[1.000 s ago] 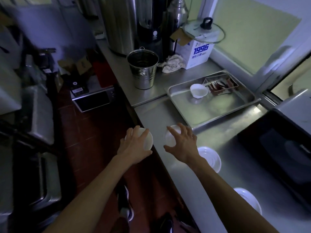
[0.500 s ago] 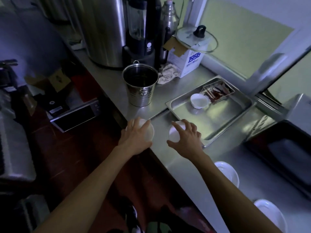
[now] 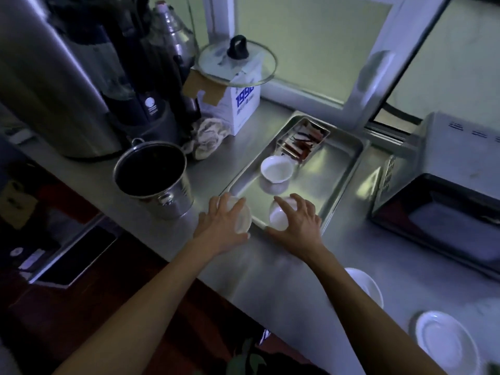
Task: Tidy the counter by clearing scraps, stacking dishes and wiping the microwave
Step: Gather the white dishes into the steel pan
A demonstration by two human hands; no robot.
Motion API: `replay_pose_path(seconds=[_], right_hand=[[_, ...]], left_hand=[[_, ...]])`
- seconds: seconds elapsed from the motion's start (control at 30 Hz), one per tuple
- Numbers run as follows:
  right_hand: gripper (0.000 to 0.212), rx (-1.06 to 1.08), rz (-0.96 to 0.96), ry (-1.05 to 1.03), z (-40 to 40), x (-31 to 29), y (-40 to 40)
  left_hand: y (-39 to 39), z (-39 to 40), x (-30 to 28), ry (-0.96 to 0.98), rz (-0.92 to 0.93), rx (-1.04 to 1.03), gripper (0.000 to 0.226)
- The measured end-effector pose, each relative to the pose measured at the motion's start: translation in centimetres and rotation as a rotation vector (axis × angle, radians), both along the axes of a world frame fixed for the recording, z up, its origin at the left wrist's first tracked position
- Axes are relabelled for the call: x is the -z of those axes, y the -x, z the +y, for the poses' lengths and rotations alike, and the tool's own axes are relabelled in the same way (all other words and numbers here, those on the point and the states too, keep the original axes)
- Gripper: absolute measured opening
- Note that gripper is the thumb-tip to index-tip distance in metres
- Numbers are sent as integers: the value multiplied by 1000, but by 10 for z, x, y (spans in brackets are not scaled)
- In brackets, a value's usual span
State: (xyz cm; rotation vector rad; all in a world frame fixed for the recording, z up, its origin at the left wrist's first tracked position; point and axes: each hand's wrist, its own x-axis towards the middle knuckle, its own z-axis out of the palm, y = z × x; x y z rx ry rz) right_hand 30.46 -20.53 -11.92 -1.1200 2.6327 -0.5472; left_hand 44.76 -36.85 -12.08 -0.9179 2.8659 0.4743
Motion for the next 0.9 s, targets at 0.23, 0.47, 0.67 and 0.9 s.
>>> replay_pose_path(seconds=[0.23,0.47,0.67,0.9], right_hand=[[85,90,32,-12,-3,16,47],[87,156,17,-33,-9,30,75],[87,232,-21,-56,-23,38,89],[85,309,-21,-89,-46,49,112]], left_hand=[[81,-21,3,51,0,123,83],[137,-53,15,46,13,259,89],[184,-82,30,-16,6,303,91],[235,-102,41,-65,-22,371,92]])
